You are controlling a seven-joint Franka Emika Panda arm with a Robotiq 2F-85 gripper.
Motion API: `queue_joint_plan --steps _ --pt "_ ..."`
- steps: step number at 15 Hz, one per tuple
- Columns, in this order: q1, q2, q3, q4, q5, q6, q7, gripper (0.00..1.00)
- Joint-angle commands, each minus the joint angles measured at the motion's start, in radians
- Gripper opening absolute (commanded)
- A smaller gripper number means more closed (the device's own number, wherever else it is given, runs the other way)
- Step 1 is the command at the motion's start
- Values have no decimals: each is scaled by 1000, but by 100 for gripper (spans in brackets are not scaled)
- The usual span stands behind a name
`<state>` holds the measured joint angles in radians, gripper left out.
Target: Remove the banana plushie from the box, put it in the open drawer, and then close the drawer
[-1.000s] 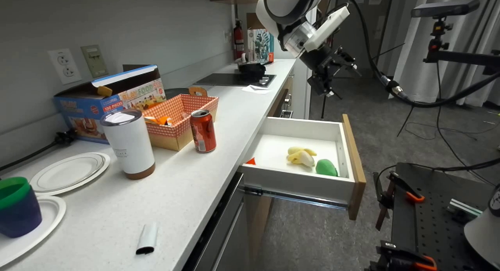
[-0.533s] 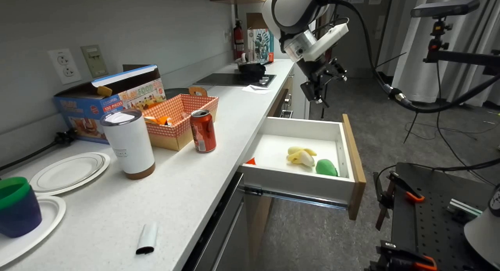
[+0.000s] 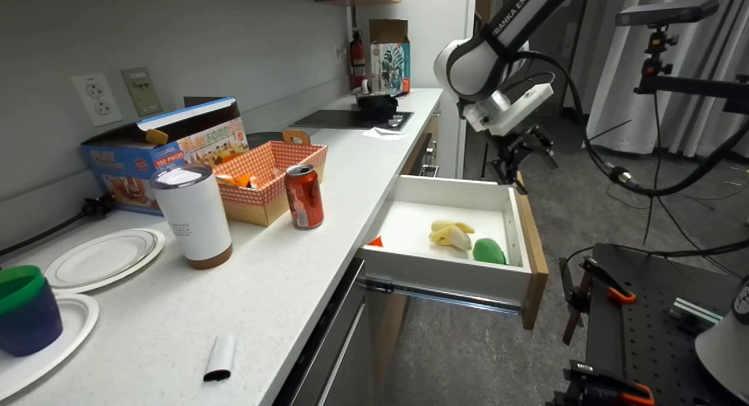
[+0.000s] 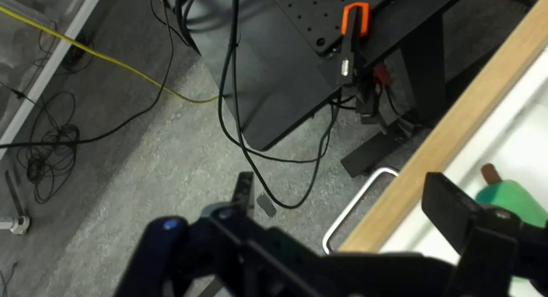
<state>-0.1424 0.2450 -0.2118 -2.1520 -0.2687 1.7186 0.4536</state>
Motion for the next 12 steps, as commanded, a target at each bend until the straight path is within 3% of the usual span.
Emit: queue_joint_plan --steps 1,12 --pt "-35 18 -39 -37 -20 8 -12 100" --pt "-52 146 -52 -20 35 -25 -30 100"
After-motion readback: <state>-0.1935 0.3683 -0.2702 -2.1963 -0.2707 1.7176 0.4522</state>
